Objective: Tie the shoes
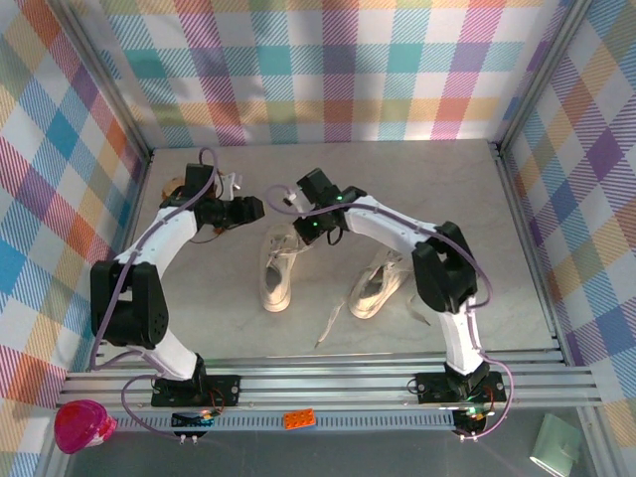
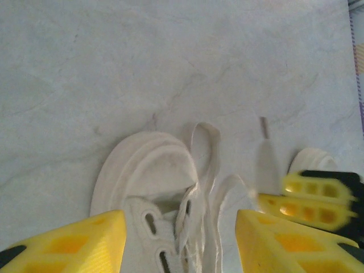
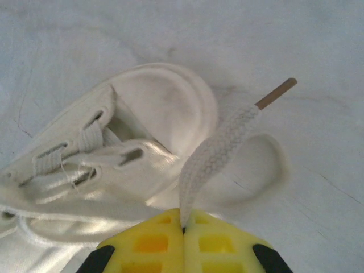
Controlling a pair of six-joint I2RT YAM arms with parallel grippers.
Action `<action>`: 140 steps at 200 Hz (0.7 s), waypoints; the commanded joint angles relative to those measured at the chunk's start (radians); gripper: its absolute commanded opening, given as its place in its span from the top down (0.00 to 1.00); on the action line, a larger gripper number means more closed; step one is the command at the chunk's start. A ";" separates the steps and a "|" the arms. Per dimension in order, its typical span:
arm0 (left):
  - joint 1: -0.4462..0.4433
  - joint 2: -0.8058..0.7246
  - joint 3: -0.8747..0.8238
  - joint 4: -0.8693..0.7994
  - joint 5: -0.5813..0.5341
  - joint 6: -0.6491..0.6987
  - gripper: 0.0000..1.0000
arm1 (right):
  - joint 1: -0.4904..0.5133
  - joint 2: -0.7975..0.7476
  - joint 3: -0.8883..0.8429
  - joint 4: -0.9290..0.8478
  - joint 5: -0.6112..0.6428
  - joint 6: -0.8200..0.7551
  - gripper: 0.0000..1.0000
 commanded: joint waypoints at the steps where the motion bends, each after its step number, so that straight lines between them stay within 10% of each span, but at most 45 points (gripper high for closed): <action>1: -0.060 0.063 0.119 -0.099 -0.040 0.094 0.46 | -0.023 -0.078 -0.088 0.046 0.028 0.094 1.00; 140: -0.422 0.523 0.500 -0.261 -0.464 0.103 0.53 | -0.043 -0.262 -0.539 0.310 0.088 0.457 1.00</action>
